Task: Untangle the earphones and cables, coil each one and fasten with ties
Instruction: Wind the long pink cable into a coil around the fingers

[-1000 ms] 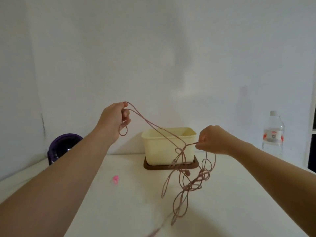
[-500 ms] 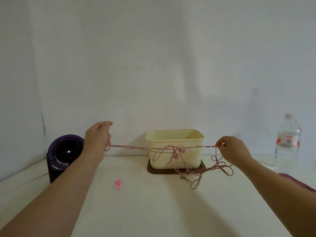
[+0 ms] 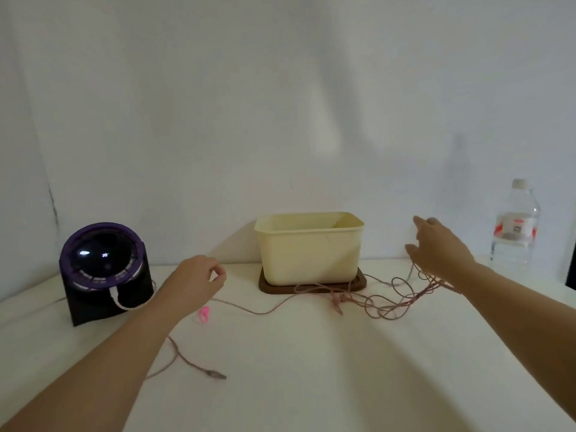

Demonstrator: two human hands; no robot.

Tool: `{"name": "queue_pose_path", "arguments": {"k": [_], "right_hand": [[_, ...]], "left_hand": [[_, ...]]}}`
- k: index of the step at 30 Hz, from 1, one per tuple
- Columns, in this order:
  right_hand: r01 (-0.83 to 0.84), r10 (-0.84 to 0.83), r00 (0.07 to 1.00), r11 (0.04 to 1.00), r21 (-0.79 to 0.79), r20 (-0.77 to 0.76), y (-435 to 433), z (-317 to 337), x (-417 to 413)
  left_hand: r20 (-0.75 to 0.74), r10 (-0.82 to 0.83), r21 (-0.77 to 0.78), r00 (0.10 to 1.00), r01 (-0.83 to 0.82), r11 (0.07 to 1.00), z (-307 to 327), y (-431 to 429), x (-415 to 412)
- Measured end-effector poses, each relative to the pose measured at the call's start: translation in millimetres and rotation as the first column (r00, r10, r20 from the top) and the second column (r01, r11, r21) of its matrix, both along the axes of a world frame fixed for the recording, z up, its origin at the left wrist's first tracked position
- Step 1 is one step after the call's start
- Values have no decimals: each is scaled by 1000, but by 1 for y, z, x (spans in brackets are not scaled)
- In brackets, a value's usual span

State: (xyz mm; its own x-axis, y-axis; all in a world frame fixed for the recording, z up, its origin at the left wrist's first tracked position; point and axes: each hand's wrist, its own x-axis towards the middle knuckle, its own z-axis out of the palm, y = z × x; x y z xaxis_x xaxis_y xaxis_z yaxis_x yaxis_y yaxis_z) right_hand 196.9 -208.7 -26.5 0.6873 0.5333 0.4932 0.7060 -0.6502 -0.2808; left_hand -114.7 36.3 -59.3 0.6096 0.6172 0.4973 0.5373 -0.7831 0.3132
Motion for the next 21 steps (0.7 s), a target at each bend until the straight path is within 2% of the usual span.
{"name": "queue_pose_path", "arguments": {"k": [3,6,8,11,13,14,16,18,21], "right_hand": [[-154,148,987,982,106,64,7,19,-8],[-291,271,951,948,131,152,12,41,-21],[-381,350,917,911,160,192,15,55,-34],[-482,445,871,857,182,211,18,76,-58],[-505,479,861,845,177,170,19,88,-75],[-514,498,857,839,178,132,20,92,-84],[-548,549,834,814,192,57,20,98,-98],[-586,599,801,783,207,4,21,100,-110],[-611,633,773,761,221,-42,20,98,-115]], "left_hand": [[18,-21,10,1000,21,1000,7,-5,4],[-46,54,-10,997,-55,998,17,-12,7],[-220,125,-47,968,-138,989,25,-18,8],[-531,167,-26,831,-213,977,38,-35,12],[-566,181,40,804,-192,981,47,-51,19],[-516,137,39,845,-137,990,51,-60,24],[-256,-116,-108,960,91,990,62,-83,37],[76,-334,-292,939,342,893,72,-107,52],[299,-399,-359,867,489,795,82,-127,72]]}}
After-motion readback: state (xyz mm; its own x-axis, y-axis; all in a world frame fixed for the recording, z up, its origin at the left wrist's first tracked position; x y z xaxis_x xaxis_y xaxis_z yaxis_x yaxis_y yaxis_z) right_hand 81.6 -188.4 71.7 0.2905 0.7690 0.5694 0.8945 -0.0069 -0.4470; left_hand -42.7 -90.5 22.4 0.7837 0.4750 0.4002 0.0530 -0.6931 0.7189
